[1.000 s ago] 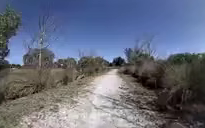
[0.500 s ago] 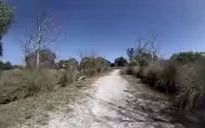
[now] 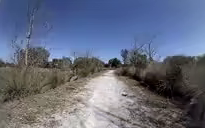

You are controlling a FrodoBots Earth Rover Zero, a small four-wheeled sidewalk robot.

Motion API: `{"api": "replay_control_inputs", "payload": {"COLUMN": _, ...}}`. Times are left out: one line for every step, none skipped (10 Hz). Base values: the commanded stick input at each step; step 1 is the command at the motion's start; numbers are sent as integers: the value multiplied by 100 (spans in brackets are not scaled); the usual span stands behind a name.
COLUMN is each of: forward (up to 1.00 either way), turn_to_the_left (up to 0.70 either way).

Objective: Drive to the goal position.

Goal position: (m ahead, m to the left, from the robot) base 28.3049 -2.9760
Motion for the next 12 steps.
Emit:
{"api": "replay_control_inputs", "payload": {"forward": 70, "turn_to_the_left": 0}}
{"api": "replay_control_inputs", "payload": {"forward": 70, "turn_to_the_left": 0}}
{"api": "replay_control_inputs", "payload": {"forward": 70, "turn_to_the_left": 0}}
{"api": "replay_control_inputs", "payload": {"forward": 70, "turn_to_the_left": 0}}
{"api": "replay_control_inputs", "payload": {"forward": 70, "turn_to_the_left": 0}}
{"api": "replay_control_inputs", "payload": {"forward": 70, "turn_to_the_left": 0}}
{"api": "replay_control_inputs", "payload": {"forward": 70, "turn_to_the_left": 0}}
{"api": "replay_control_inputs", "payload": {"forward": 70, "turn_to_the_left": 0}}
{"api": "replay_control_inputs", "payload": {"forward": 70, "turn_to_the_left": 0}}
{"api": "replay_control_inputs", "payload": {"forward": 70, "turn_to_the_left": 0}}
{"api": "replay_control_inputs", "payload": {"forward": 70, "turn_to_the_left": 0}}
{"api": "replay_control_inputs", "payload": {"forward": 70, "turn_to_the_left": 0}}
